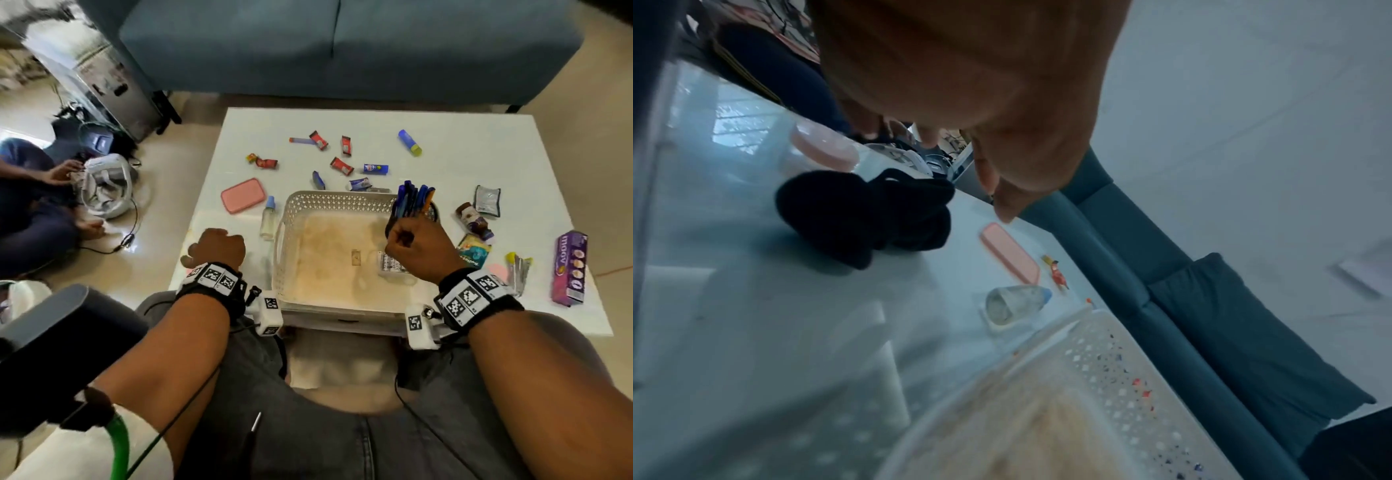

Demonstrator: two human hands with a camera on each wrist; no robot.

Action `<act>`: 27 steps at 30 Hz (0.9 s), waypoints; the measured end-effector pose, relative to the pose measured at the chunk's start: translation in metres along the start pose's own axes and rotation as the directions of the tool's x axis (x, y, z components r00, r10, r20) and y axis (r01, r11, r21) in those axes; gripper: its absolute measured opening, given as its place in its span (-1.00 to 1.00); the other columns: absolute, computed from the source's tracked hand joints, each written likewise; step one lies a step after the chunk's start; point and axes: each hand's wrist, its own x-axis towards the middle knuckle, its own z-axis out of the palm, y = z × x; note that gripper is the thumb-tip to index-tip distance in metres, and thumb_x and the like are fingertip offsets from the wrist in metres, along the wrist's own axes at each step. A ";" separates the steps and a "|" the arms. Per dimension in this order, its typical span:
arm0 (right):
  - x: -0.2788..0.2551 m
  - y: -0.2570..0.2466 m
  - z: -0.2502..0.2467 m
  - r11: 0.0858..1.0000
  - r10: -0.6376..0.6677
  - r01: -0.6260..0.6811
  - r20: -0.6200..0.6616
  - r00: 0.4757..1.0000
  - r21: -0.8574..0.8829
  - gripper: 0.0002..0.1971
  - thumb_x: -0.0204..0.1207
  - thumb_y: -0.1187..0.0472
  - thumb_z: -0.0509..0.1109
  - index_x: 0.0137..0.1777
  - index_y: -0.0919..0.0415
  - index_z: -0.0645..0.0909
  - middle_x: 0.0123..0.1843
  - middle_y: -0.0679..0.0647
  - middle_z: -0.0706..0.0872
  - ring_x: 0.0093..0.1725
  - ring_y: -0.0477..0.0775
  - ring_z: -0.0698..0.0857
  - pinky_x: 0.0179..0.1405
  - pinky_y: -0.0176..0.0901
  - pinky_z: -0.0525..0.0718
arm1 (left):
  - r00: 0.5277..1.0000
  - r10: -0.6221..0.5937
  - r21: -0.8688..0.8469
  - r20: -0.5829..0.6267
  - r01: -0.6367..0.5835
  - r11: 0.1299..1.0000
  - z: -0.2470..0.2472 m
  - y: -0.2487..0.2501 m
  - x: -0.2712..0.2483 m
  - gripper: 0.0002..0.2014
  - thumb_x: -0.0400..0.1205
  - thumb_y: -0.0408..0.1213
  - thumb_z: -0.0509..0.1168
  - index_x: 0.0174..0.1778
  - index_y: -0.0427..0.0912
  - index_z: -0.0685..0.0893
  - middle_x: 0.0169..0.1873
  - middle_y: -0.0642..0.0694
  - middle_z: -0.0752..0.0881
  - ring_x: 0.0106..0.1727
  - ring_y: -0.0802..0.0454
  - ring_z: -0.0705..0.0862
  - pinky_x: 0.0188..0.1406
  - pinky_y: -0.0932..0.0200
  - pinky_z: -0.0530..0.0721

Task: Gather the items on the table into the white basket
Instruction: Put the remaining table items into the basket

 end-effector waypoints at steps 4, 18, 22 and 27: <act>-0.016 -0.004 -0.003 0.999 0.030 -0.030 -0.035 0.999 0.017 -0.94 0.46 0.25 0.55 -0.20 0.13 0.72 -0.33 -0.04 0.73 -0.38 -0.26 0.63 -0.35 -0.45 0.51 | 0.948 0.185 0.128 0.257 -0.224 0.966 0.003 0.002 -0.011 -0.64 0.78 -0.11 0.19 0.40 -0.20 0.67 0.39 -0.20 0.69 0.40 -0.21 0.66 0.37 0.01 0.58; -0.053 -0.028 -0.013 0.986 -0.016 0.016 -0.001 1.000 0.165 -0.54 0.47 0.05 0.60 0.35 -0.11 0.61 0.04 -0.11 0.76 -0.19 -0.30 0.68 -0.14 -0.28 0.66 | 0.414 0.833 -0.616 0.367 -0.563 0.551 -0.032 0.088 -0.152 -0.53 0.64 -0.33 0.46 0.45 0.07 0.59 0.06 -0.05 0.81 0.02 0.09 0.80 0.08 0.16 0.73; -0.062 -0.013 -0.002 0.980 -0.022 0.000 0.110 0.994 0.197 -0.46 0.45 0.14 0.63 0.42 -0.08 0.59 0.19 -0.21 0.69 0.06 -0.38 0.67 -0.07 -0.46 0.63 | 0.267 0.805 -0.692 0.530 -0.413 0.592 0.004 0.092 -0.167 -0.08 0.59 -0.30 0.54 0.71 0.24 0.13 0.07 -0.13 0.85 0.09 0.06 0.84 0.14 0.18 0.75; -0.054 0.018 -0.009 0.979 0.180 -0.178 0.017 0.983 -0.100 -0.77 0.34 0.11 0.67 -0.12 -0.01 0.66 -0.13 -0.12 0.73 -0.15 -0.15 0.69 -0.16 -0.20 0.60 | 0.387 0.725 -0.610 0.570 -0.392 0.689 0.035 0.095 -0.163 -0.28 0.59 -0.12 0.54 0.64 0.12 0.37 0.22 -0.11 0.77 0.13 -0.02 0.78 -0.02 0.14 0.73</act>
